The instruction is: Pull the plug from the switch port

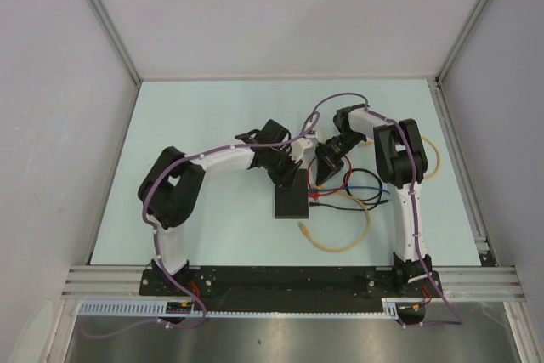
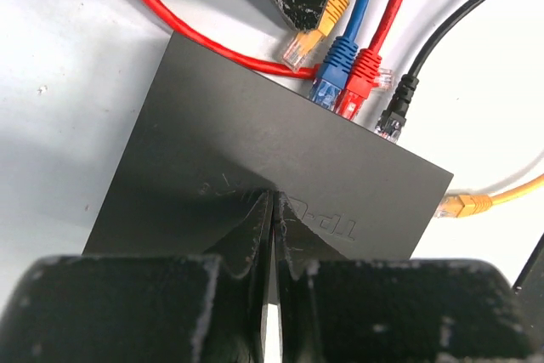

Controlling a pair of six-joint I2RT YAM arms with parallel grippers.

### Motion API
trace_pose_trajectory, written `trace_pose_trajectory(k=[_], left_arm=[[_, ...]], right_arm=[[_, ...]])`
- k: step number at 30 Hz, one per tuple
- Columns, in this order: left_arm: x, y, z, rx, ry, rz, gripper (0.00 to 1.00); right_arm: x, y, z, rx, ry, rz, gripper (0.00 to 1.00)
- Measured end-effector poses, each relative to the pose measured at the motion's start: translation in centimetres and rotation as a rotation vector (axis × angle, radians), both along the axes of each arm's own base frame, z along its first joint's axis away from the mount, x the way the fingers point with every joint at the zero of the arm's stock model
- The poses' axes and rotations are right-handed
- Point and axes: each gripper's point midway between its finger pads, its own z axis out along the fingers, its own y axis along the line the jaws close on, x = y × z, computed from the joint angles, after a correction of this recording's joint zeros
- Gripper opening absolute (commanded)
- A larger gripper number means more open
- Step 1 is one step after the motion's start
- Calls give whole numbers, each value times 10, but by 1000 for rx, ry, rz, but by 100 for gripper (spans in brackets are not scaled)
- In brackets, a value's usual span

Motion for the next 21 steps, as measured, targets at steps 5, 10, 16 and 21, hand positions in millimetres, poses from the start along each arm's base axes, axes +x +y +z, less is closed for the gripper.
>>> trace_pose_trajectory(k=[5,10,16,21], left_arm=[[-1,-1,0,-9,-24,-14,8],[-1,-1,0,-3,-44,-24,8],[-1,-1,0,-3,-45,-26,8],[-1,-2,1,-5,-48,-26,9]], right_arm=[[0,-2,0,-4,5,-8,7],[0,-10,0,-17,-2,-16,6],[16,-21,1,-18,-34,-56,20],[30,-21,25,33,-116,-82,38]])
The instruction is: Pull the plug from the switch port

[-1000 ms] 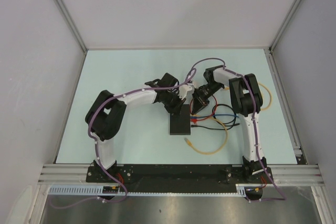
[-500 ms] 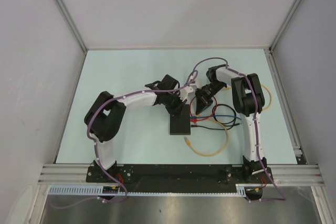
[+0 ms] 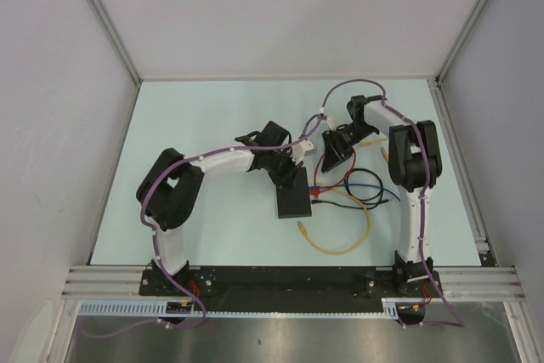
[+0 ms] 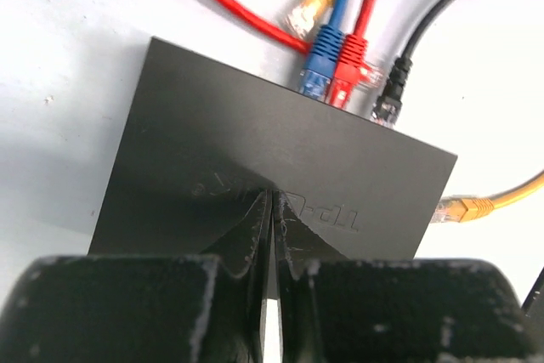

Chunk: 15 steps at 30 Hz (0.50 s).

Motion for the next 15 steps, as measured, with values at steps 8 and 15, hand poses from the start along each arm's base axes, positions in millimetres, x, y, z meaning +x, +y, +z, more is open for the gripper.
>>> trace_pose_trajectory(k=[8,15], left_arm=[[1,0,1,0,-6,-1,10],[1,-1,1,-1,-6,-1,11]], right_arm=[[-34,-25,86,-43,-345,63,61],[-48,-109,121,-198,-477,-220,68]])
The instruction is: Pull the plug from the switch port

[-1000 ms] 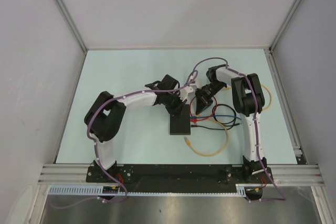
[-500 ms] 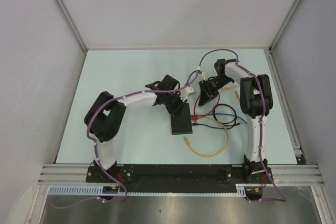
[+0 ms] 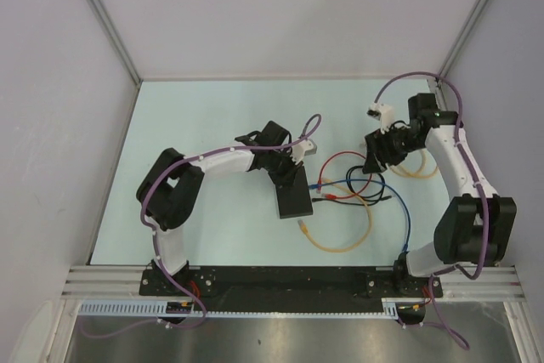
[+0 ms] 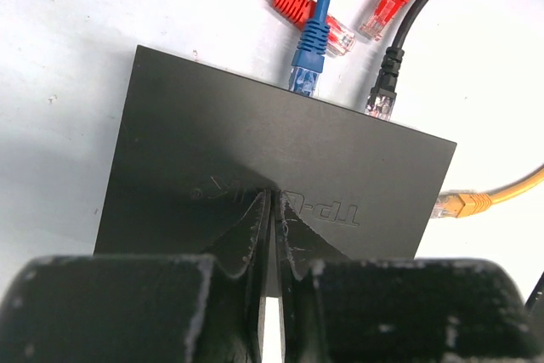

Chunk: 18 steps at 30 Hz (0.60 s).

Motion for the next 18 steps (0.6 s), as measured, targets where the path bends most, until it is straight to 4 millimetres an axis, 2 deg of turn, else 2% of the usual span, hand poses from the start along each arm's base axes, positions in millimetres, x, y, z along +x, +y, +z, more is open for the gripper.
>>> trace_pose_trajectory(k=[2,5,8,18], left_arm=[[0,0,0,0,1,0,11],[0,0,0,0,1,0,11],[0,0,0,1,1,-1,11],[0,0,0,5,-7,-6,11]], right_arm=[[-10,-2,-12,-6,72,-5,67],[-38,1,-51,-14,271,8,67],[-62,-2,-78,-34,436,12,66],[-77,-10,-107,-118,585,33,65]])
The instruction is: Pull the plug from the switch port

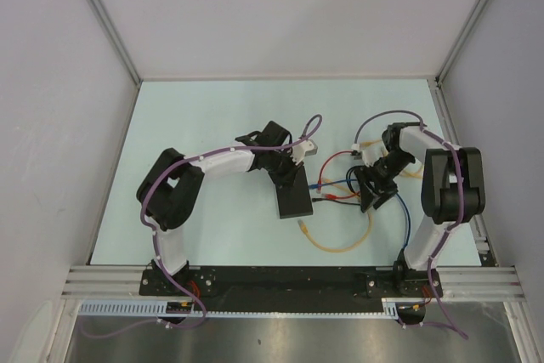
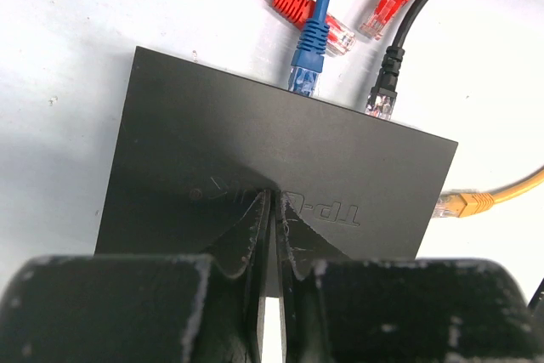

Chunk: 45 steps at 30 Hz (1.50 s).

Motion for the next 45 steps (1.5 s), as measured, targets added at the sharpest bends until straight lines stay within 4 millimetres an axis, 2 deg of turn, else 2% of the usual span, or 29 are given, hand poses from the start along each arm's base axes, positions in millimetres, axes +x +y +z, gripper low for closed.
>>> trace_pose_trajectory(k=[3,6,9,10,12,16,18,20,23,27,31,35,40,45], left_arm=[[0,0,0,1,-1,0,11],[0,0,0,3,-1,0,12],[0,0,0,3,-1,0,12],[0,0,0,3,-1,-1,12],[0,0,0,3,-2,-1,12],[0,0,0,3,-2,-1,12],[-1,0,0,3,-1,-1,12],[-1,0,0,3,-1,-1,12],[-1,-1,0,2,0,-2,13],[-1,-1,0,1,2,-2,13],[-1,-3,0,-3,8,-5,13],[-1,-3,0,-4,9,-5,13],[-1,-4,0,-4,9,-6,14],[-1,-6,1,-5,6,-11,14]], right_arm=[[-3,2,-12,-30,39,28,60],[-3,2,-21,-60,52,44,46],[-1,0,-25,-94,44,50,25],[0,-3,-25,-107,42,47,12],[0,-7,-27,-120,42,46,3],[-4,-22,-25,-136,40,83,4],[-8,-29,-19,-137,24,139,8],[-12,-37,-9,-141,-26,241,8],[-10,-53,8,-169,-142,413,4],[-9,-84,24,-264,-204,518,0],[-12,-124,26,-344,-174,448,0],[-12,-153,27,-401,-167,326,0],[-1,-173,26,-474,-182,174,0],[26,-184,33,-530,-240,-30,0]])
